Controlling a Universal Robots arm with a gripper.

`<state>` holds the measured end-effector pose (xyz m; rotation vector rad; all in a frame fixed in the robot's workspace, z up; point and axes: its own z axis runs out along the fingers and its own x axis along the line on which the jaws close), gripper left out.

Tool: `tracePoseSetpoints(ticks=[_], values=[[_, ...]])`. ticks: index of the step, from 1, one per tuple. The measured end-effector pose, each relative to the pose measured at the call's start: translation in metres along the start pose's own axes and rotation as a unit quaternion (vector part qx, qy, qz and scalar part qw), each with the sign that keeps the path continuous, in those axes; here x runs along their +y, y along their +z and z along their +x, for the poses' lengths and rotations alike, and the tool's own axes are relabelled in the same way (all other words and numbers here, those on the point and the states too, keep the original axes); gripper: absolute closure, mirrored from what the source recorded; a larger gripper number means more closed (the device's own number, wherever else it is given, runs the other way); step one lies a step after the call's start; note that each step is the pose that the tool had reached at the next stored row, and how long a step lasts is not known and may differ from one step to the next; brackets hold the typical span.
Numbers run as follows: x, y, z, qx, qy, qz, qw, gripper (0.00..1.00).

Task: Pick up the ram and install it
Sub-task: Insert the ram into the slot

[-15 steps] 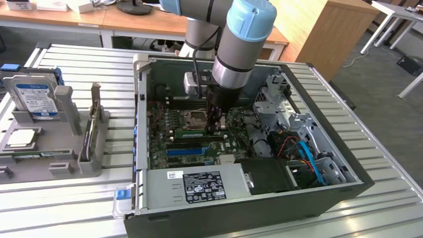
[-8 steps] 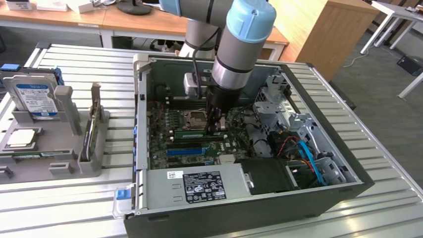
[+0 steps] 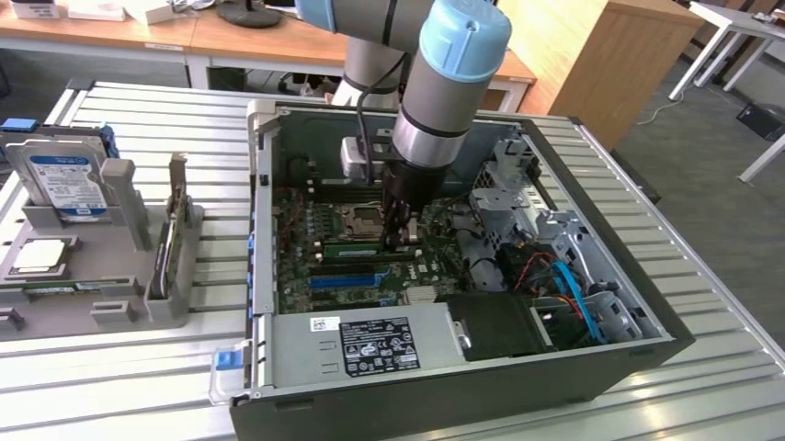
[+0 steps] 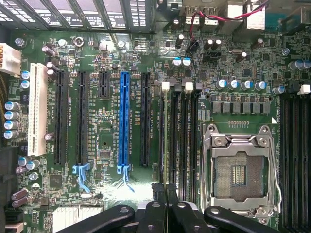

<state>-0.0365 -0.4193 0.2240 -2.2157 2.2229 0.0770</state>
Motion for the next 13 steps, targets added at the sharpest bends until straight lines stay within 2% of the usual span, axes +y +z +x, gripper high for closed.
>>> tracePoseSetpoints(ticks=[5,6,7,8,13], values=[[0.0000,0.0001,0.0000,-0.0001,0.000,0.0000,1.0000,0.87],[0.0000,0.0001,0.0000,-0.0001,0.000,0.0000,1.0000,0.82],[0.0000,0.0001,0.0000,-0.0001,0.000,0.0000,1.0000,0.82],[0.0000,0.0001,0.0000,-0.0001,0.000,0.0001,1.0000,0.75],[0.0000,-0.0003,-0.0001,-0.0002,0.000,0.0001,1.0000,0.75]])
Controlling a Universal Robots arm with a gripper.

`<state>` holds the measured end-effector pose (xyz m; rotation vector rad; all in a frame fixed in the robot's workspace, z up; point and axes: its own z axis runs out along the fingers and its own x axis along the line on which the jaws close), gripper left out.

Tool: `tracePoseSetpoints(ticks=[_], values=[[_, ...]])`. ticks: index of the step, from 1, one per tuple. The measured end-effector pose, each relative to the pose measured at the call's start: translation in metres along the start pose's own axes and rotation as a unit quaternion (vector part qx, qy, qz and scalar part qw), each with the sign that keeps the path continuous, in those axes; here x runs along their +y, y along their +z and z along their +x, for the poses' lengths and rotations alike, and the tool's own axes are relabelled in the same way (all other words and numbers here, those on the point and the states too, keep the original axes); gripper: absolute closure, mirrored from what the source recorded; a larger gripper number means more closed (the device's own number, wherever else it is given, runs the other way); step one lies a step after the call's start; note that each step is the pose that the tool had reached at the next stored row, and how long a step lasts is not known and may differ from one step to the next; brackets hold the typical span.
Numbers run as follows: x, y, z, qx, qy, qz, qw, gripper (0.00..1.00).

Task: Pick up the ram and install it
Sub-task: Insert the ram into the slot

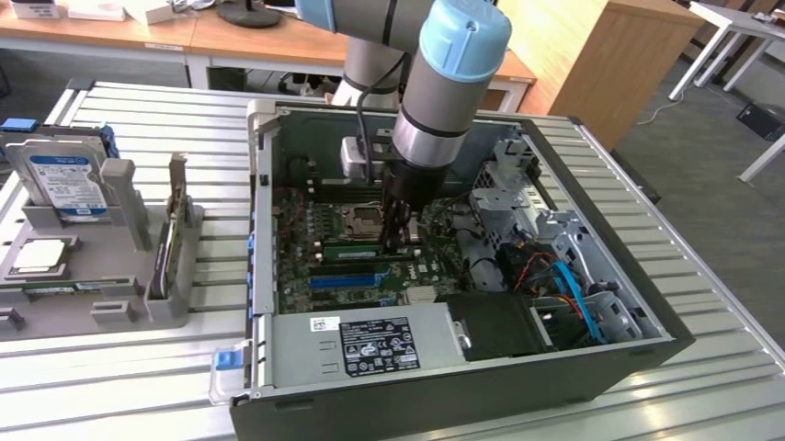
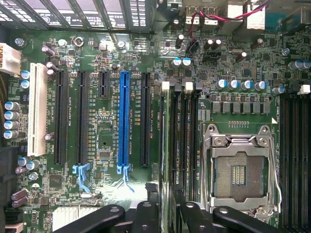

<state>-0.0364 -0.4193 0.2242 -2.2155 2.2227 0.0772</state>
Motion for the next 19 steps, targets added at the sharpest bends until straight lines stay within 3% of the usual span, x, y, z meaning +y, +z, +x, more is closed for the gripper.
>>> tracePoseSetpoints(ticks=[19], values=[[0.0013,-0.0377,-0.001,0.0005,0.000,0.0000,1.0000,0.75]])
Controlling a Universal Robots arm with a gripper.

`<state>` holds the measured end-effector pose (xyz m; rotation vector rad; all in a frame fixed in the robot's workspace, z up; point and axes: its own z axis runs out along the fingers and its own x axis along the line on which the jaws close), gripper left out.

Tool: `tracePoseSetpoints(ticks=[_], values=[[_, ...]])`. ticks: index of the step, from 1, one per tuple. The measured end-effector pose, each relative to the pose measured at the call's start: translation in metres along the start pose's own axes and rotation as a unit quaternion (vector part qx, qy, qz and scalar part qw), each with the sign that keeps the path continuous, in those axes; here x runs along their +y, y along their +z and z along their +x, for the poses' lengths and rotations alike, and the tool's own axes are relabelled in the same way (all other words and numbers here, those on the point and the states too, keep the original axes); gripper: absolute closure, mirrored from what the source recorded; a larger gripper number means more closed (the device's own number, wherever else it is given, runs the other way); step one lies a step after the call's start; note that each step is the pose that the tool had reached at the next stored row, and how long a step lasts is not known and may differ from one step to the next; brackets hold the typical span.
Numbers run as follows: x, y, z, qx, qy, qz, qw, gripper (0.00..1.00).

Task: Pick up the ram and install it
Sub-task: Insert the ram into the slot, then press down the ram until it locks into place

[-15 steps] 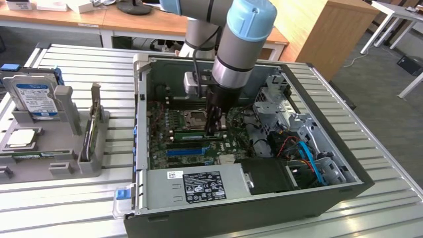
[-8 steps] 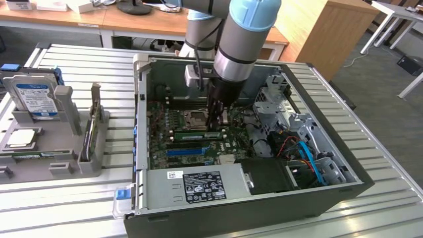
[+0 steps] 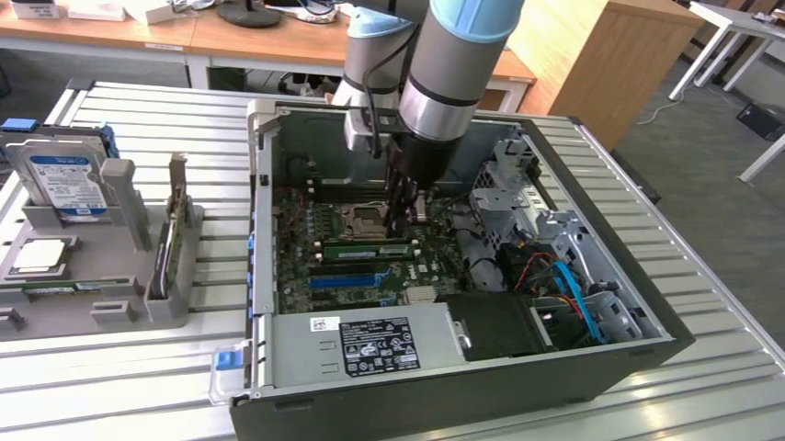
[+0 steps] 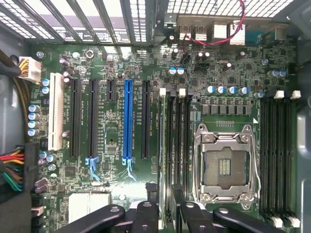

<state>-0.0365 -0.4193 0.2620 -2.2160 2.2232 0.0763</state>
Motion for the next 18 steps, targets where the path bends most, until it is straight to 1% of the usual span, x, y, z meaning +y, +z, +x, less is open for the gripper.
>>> tracePoseSetpoints(ticks=[18], values=[[0.0000,-0.0007,0.0000,0.0000,0.000,0.0000,1.0000,0.75]])
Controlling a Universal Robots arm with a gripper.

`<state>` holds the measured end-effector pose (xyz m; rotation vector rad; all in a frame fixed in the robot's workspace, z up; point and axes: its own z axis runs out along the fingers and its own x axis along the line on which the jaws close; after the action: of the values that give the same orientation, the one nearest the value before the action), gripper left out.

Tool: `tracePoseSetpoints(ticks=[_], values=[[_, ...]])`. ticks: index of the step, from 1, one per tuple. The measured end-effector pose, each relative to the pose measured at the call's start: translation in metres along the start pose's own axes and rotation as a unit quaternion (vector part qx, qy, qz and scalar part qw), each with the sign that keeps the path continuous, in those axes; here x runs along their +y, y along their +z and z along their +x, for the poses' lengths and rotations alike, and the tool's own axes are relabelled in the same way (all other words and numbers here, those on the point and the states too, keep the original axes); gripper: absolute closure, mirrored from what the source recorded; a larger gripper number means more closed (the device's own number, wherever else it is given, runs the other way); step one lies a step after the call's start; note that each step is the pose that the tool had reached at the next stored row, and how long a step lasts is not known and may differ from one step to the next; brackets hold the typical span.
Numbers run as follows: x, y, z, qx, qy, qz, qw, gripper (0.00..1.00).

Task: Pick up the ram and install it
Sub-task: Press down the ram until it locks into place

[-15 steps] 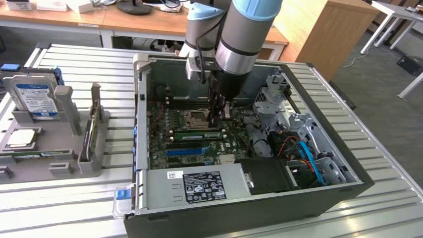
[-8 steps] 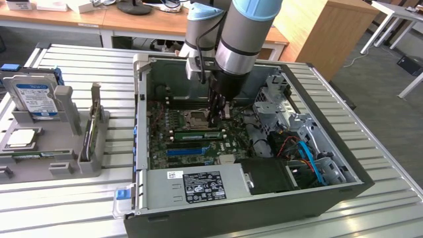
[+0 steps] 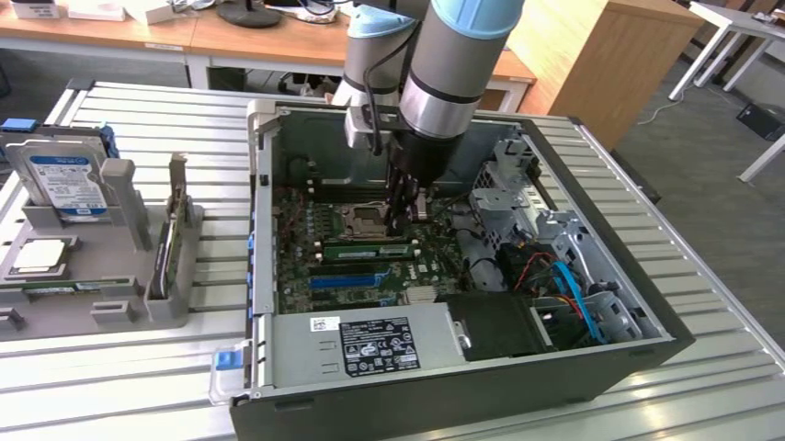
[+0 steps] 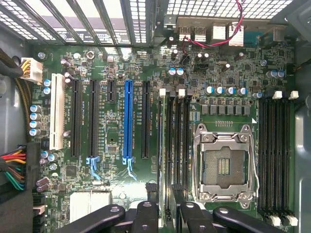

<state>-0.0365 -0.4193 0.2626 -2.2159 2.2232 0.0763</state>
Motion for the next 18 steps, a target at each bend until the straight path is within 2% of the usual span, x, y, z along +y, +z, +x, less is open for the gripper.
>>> tracePoseSetpoints(ticks=[2,3,4,5,13,18], values=[[0.0000,0.0000,0.0000,0.0000,0.000,0.0000,1.0000,0.76],[0.0000,0.0000,0.0000,0.0000,0.000,0.0000,1.0000,0.83],[0.0000,0.0000,0.0000,0.0000,0.000,0.0000,1.0000,0.83],[0.0000,0.0000,0.0000,0.0000,0.000,0.0000,1.0000,0.89],[-0.0003,0.0000,0.0000,0.0000,0.000,0.0000,1.0000,0.89],[-0.0061,-0.0002,0.0000,0.0000,0.000,0.0000,1.0000,0.89]])
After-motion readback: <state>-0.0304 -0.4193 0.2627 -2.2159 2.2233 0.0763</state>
